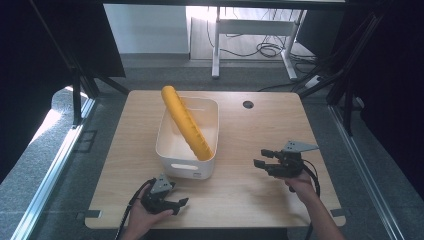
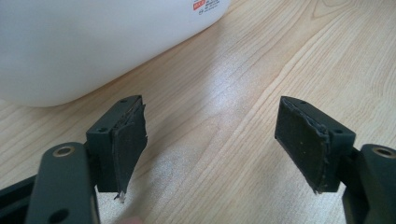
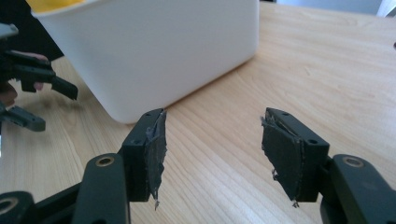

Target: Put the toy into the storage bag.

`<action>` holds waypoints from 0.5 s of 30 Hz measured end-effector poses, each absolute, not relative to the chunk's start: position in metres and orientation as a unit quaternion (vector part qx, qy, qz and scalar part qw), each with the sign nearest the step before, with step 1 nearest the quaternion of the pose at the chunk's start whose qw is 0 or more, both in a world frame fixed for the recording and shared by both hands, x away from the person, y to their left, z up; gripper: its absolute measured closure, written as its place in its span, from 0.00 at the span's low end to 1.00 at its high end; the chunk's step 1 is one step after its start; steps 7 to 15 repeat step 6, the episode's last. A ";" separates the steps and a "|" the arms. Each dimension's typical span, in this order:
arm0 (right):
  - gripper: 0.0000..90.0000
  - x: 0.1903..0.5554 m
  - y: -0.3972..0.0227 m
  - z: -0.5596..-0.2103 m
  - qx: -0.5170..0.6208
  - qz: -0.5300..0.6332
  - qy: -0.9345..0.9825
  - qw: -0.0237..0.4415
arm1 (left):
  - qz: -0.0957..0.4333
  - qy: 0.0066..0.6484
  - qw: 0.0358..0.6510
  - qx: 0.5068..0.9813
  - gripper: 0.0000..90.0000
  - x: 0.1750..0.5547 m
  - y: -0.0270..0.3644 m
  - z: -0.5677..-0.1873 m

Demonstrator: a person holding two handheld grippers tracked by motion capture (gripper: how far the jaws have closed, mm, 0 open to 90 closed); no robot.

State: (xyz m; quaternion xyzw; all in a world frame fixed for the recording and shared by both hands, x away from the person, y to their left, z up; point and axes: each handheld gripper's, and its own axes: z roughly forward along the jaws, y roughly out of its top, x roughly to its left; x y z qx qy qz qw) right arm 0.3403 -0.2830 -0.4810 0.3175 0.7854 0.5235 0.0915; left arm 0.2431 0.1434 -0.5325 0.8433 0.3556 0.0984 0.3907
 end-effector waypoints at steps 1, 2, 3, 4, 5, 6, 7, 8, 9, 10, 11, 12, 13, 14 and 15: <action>0.45 0.339 -0.283 -0.480 0.316 0.526 0.784 0.094 | 0.098 0.355 0.390 0.844 0.28 0.243 0.143 -0.533; 0.45 0.338 -0.283 -0.478 0.313 0.527 0.784 0.097 | 0.098 0.354 0.390 0.844 0.28 0.243 0.143 -0.532; 0.44 0.337 -0.282 -0.477 0.311 0.528 0.784 0.102 | 0.099 0.354 0.390 0.845 0.28 0.243 0.143 -0.533; 0.44 0.336 -0.282 -0.477 0.311 0.528 0.784 0.101 | 0.098 0.353 0.389 0.845 0.28 0.243 0.142 -0.533; 0.44 0.335 -0.282 -0.477 0.310 0.528 0.784 0.102 | 0.098 0.351 0.389 0.846 0.28 0.243 0.142 -0.533; 0.44 0.334 -0.282 -0.478 0.309 0.527 0.785 0.103 | 0.099 0.350 0.389 0.846 0.28 0.243 0.141 -0.533; 0.44 0.334 -0.282 -0.478 0.309 0.527 0.785 0.103 | 0.099 0.350 0.389 0.846 0.28 0.243 0.141 -0.533; 0.44 0.334 -0.282 -0.478 0.309 0.527 0.785 0.103 | 0.099 0.350 0.389 0.846 0.28 0.243 0.141 -0.533; 0.44 0.334 -0.282 -0.478 0.309 0.527 0.785 0.103 | 0.099 0.350 0.389 0.846 0.28 0.243 0.141 -0.533; 0.44 0.334 -0.282 -0.478 0.309 0.527 0.785 0.103 | 0.099 0.350 0.389 0.846 0.28 0.243 0.141 -0.533; 0.44 0.334 -0.282 -0.478 0.309 0.527 0.785 0.103 | 0.099 0.350 0.389 0.846 0.28 0.243 0.141 -0.533; 0.44 0.334 -0.282 -0.478 0.309 0.527 0.785 0.103 | 0.099 0.350 0.389 0.846 0.28 0.243 0.141 -0.533; 0.44 0.334 -0.282 -0.478 0.309 0.527 0.785 0.103 | 0.099 0.350 0.389 0.846 0.28 0.243 0.141 -0.533; 0.44 0.334 -0.282 -0.478 0.309 0.527 0.785 0.103 | 0.099 0.350 0.389 0.846 0.28 0.243 0.141 -0.533; 0.44 0.334 -0.282 -0.478 0.309 0.527 0.785 0.103 | 0.099 0.350 0.389 0.846 0.28 0.243 0.141 -0.533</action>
